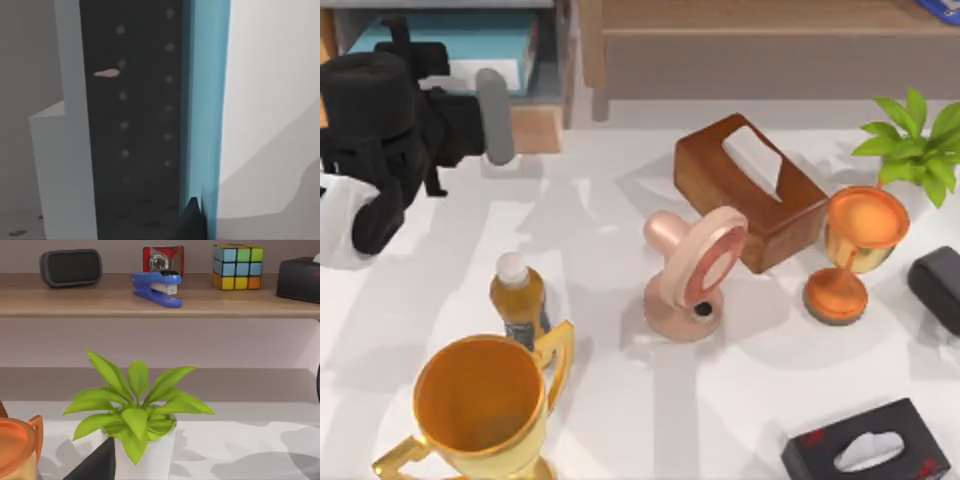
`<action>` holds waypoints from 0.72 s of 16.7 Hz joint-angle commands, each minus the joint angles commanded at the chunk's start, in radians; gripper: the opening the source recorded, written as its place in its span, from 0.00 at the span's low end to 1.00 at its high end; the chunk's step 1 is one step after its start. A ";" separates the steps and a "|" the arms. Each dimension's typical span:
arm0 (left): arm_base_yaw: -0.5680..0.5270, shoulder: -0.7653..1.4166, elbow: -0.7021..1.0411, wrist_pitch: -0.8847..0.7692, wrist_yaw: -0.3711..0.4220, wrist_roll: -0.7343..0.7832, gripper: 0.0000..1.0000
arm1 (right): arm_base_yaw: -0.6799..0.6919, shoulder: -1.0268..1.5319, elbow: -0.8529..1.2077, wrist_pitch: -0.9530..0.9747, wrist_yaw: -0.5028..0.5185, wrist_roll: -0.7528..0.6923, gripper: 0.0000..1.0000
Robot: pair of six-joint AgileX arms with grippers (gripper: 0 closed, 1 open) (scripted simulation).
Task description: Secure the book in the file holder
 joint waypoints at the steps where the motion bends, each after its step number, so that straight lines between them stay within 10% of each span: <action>1: 0.000 0.000 0.000 0.000 0.000 0.000 0.23 | 0.000 0.000 0.000 0.000 0.000 0.000 1.00; 12: 0.000 0.000 0.000 0.000 0.000 0.000 1.00 | 0.000 0.000 0.000 0.000 0.000 0.000 1.00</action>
